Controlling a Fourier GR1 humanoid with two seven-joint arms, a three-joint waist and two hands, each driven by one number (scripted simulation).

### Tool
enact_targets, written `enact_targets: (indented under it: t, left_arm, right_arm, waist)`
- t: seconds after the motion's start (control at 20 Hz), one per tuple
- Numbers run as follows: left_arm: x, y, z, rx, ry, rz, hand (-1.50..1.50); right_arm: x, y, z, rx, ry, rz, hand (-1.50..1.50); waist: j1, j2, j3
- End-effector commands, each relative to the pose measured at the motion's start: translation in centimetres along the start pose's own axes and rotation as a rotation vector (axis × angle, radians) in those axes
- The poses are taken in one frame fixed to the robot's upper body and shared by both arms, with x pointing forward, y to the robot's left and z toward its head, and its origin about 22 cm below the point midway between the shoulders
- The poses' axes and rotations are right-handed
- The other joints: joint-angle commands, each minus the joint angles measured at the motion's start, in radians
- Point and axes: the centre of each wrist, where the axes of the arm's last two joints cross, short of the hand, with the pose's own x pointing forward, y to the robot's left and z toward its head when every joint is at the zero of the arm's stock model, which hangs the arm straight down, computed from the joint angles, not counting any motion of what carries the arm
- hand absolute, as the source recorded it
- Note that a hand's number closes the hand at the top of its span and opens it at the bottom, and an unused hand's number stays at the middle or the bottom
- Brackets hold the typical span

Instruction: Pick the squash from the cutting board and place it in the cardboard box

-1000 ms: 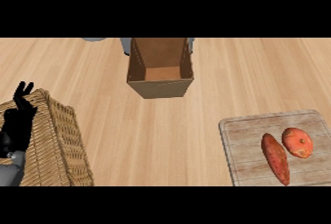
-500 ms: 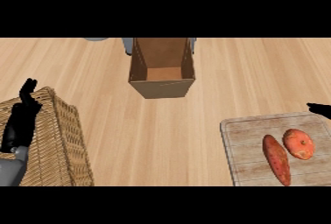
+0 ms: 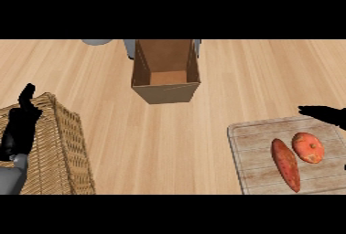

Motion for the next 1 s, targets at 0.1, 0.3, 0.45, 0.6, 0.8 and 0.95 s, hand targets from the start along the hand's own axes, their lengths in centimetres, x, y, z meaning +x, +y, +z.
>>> enact_targets:
  t: [0.1,0.3,0.45,0.6,0.8,0.95]
  left_arm:
    - [-1.3,1.7,0.3,-0.032,-0.005,-0.098,0.00]
    - [-1.2,0.1,1.0,0.009,-0.007,-0.113,0.00]
    - [-1.3,1.2,1.0,-0.004,0.004,-0.117,0.00]
    - [-0.1,1.0,0.1,0.014,-0.008,-0.109,0.00]
    - [-0.9,0.5,1.1,0.001,-0.006,-0.109,0.00]
    - [-2.2,1.9,1.5,-0.003,0.000,-0.122,0.00]
  right_arm:
    - [-0.4,1.4,-2.5,0.052,-0.033,-0.011,-1.50]
    - [-0.3,0.4,-2.1,0.057,-0.035,-0.027,-1.50]
    - [-0.2,2.4,-2.0,0.055,-0.089,-0.039,-1.50]
    - [0.4,0.7,-2.1,0.071,-0.132,-0.058,-1.50]
    - [-0.3,2.8,-1.0,0.047,-0.166,-0.054,-1.50]
    - [1.8,0.5,-1.7,0.068,-0.180,-0.042,-1.50]
  waist:
    - [-0.001,0.004,-0.005]
    - [-0.008,0.001,-0.006]
    - [-0.014,0.000,-0.006]
    - [-0.018,0.000,-0.006]
    - [-0.013,0.001,-0.005]
    - [-0.020,-0.002,-0.007]
